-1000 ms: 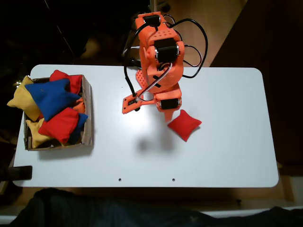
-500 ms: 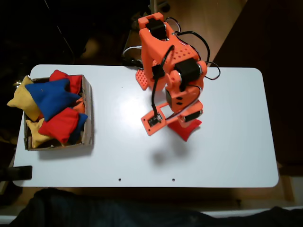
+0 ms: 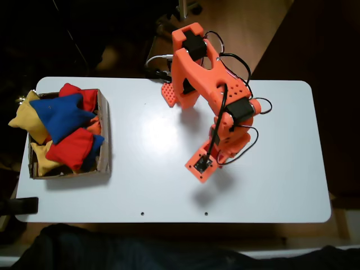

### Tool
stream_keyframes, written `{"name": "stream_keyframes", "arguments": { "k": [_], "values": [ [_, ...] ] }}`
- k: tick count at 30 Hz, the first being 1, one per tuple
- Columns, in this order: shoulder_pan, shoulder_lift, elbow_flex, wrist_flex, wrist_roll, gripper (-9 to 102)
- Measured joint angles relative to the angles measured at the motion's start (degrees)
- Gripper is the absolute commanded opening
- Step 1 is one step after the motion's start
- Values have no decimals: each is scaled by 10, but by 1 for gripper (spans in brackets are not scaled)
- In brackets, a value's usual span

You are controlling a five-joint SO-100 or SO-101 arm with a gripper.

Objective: Grasp a bag and put it in the box.

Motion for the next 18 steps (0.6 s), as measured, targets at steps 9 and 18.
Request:
{"name": "stream_keyframes", "arguments": {
  "k": [9, 18],
  "values": [
    [-19, -62, -15, 0, -105, 28],
    [-38, -88, -15, 33, -131, 45]
  ]
}}
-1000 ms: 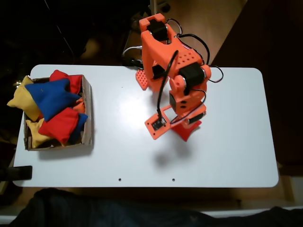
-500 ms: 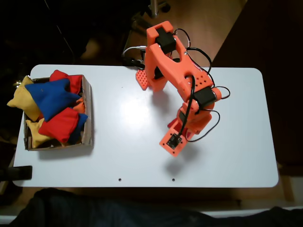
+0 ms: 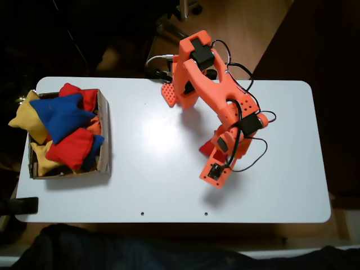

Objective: Grasp a bag and put it in the box.

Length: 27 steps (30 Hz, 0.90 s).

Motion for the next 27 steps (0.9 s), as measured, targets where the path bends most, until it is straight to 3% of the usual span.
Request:
{"name": "stream_keyframes", "arguments": {
  "k": [15, 27],
  "values": [
    [-29, -30, 48, 25, -40, 47],
    [-9, -46, 104, -34, -43, 47]
  ]
}}
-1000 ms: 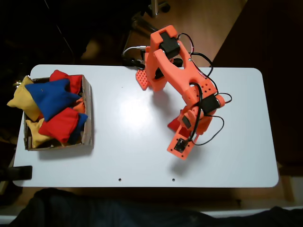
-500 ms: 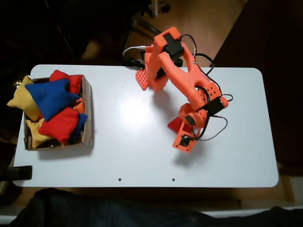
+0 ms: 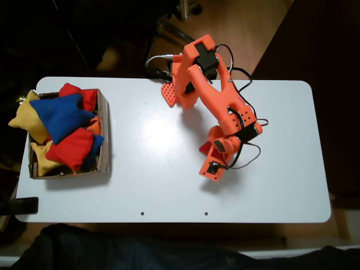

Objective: Grasp a bag and put it in the box.

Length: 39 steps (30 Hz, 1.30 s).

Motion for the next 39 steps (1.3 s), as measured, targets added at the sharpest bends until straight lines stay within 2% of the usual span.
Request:
{"name": "stream_keyframes", "arguments": {
  "k": [18, 27, 33, 37, 39],
  "values": [
    [7, -8, 54, -109, 69, 47],
    [4, 15, 76, -141, 112, 20],
    [4, 51, 95, -142, 116, 9],
    [5, 78, 113, -142, 120, 6],
    [5, 91, 118, -142, 124, 0]
  ]
}}
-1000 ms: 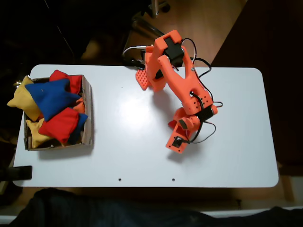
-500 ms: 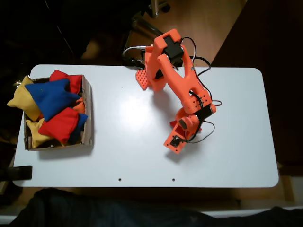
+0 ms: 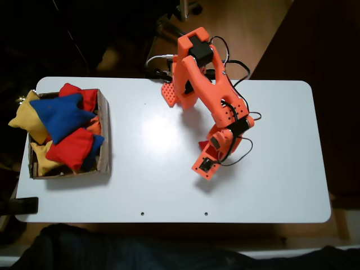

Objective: Grasp a bag and put it in the box.

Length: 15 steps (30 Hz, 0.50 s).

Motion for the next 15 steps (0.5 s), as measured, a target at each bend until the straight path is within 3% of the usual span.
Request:
{"name": "stream_keyframes", "arguments": {
  "k": [15],
  "values": [
    [27, 136, 4, 31, 32, 0]
  ]
}}
